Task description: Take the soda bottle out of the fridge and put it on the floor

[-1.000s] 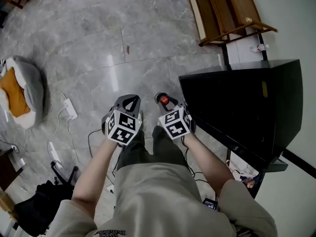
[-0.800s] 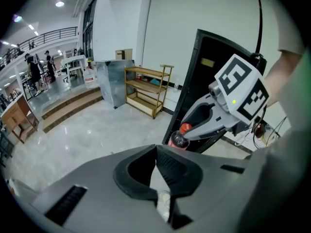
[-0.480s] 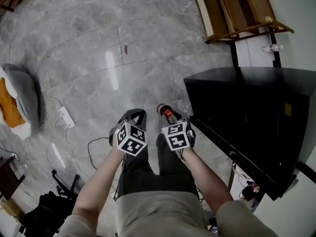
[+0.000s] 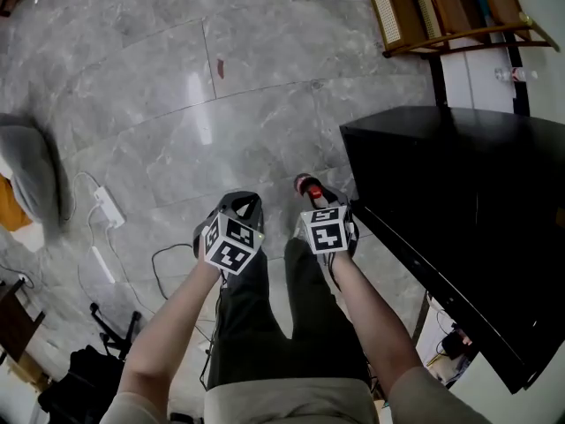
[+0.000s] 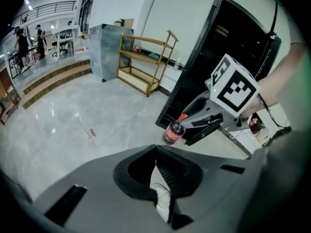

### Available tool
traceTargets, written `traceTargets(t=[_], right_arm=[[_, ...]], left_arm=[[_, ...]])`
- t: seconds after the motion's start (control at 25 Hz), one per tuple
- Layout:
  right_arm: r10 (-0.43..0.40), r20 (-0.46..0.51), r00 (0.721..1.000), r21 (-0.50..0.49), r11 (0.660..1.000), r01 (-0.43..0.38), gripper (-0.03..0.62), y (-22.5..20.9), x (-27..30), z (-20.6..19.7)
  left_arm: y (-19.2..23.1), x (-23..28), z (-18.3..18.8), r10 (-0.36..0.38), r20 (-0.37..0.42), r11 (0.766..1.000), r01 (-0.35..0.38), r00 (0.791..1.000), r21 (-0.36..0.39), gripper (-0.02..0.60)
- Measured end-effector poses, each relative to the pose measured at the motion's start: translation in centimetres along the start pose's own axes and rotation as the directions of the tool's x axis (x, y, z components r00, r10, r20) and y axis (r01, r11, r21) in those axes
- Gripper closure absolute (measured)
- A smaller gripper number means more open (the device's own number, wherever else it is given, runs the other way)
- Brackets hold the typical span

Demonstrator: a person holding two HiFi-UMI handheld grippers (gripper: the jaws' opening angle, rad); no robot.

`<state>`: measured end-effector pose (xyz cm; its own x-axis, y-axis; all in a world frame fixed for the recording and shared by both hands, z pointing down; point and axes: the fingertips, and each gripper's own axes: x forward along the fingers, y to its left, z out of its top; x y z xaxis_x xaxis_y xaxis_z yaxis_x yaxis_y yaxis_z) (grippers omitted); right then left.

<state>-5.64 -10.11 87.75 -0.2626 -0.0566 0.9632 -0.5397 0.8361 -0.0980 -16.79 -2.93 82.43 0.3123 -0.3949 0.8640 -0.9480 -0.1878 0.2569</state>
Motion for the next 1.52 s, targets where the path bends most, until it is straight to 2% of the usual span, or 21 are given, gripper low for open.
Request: traceTargets(t=[0.24, 0.4, 0.6, 0.8, 1.12, 1.4, 1.52], right_arm=[[0.024, -0.011, 1.000, -0.014, 1.000, -0.024, 0.480, -0.4, 6.4, -2.2], [0.017, -0.032, 0.999, -0.032, 0.999, -0.018, 0.480, -0.5, 10.7, -4.4], [0.012, -0.057, 0.998, -0.059, 0.998, -0.015, 0.480, -0.4, 15.5, -6.6], [0.010, -0.099, 0.995, -0.092, 0.996, -0.019, 0.480, -0.7, 20.3, -8.8], [-0.003, -0.135, 0.991, -0.127, 0.992, -0.014, 0.480, -0.7, 26.1, -11.0], [0.005, -0.185, 0.983, -0.104, 0.994, -0.025, 0.479, -0.4, 28.7, -13.6], [0.009, -0.190, 0.982, -0.090, 0.996, -0.026, 0.493, 0.1, 28.9, -14.2]], left_arm=[[0.2, 6.4, -4.1, -0.026, -0.023, 0.997, 0.024, 0.999, -0.075, 0.575], [0.3, 10.3, -6.7, 0.003, -0.043, 1.000, -0.004, 0.999, -0.023, 0.575], [1.3, 14.1, -9.7, 0.004, -0.049, 0.996, -0.008, 0.999, -0.085, 0.575], [2.3, 17.3, -11.9, 0.005, -0.052, 0.994, -0.011, 0.999, -0.108, 0.575], [3.3, 21.4, -14.4, -0.004, -0.052, 0.987, -0.004, 0.999, -0.161, 0.575], [4.1, 22.8, -16.0, -0.004, -0.053, 0.976, -0.008, 0.999, -0.216, 0.575], [4.5, 22.7, -16.6, -0.004, -0.068, 0.977, -0.011, 0.998, -0.214, 0.575]])
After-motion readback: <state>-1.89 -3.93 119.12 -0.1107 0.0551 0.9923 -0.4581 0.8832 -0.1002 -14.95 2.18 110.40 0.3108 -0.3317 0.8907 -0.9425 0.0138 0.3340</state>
